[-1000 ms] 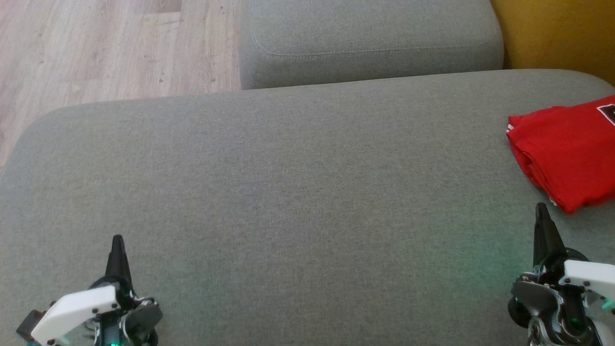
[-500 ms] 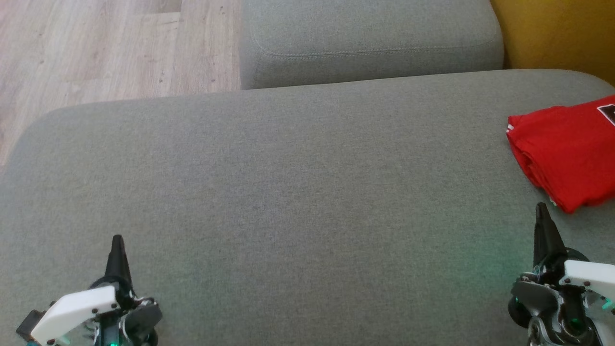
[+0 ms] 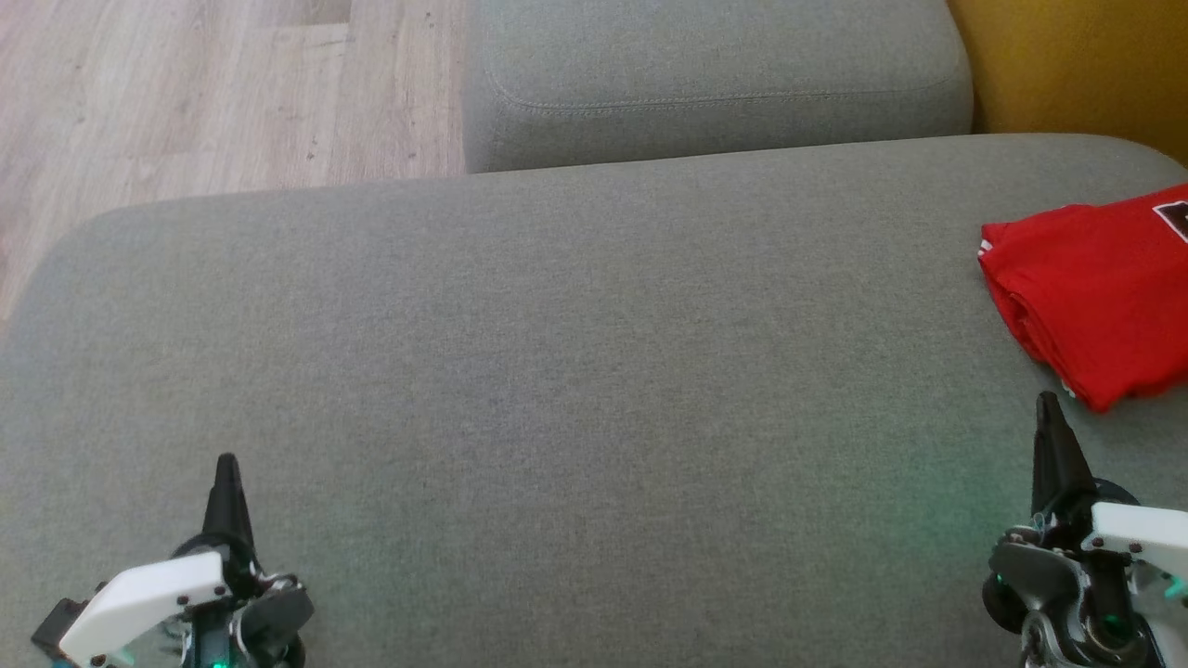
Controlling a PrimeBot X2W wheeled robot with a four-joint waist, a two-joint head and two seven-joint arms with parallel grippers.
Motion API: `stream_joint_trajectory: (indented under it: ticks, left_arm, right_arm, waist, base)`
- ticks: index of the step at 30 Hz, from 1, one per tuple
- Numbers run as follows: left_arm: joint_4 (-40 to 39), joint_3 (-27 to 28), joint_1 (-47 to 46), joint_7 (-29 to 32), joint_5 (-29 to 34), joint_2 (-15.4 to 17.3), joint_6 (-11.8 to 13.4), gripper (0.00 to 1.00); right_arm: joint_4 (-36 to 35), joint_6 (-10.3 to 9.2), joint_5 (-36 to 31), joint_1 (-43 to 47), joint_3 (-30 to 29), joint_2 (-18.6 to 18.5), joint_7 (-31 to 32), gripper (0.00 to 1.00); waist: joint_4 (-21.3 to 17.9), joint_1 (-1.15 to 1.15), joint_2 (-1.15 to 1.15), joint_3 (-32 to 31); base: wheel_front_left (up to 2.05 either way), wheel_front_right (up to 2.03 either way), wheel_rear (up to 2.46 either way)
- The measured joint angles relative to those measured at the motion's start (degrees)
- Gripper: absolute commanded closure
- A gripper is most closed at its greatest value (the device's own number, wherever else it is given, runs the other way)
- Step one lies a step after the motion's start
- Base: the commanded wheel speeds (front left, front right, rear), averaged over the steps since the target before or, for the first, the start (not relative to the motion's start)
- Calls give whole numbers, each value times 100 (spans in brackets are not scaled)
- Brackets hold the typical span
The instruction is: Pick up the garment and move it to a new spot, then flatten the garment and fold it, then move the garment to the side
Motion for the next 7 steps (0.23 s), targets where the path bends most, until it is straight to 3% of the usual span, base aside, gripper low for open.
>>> stream_joint_trajectory:
  ticks: [7]
  left_arm:
    - [0, 9, 0, 1, 0, -5, 0, 100]
  right_arm:
    - [0, 0, 0, 0, -7, 2, 1, 100]
  waist:
    - [0, 0, 0, 0]
  base:
    - [0, 0, 0]
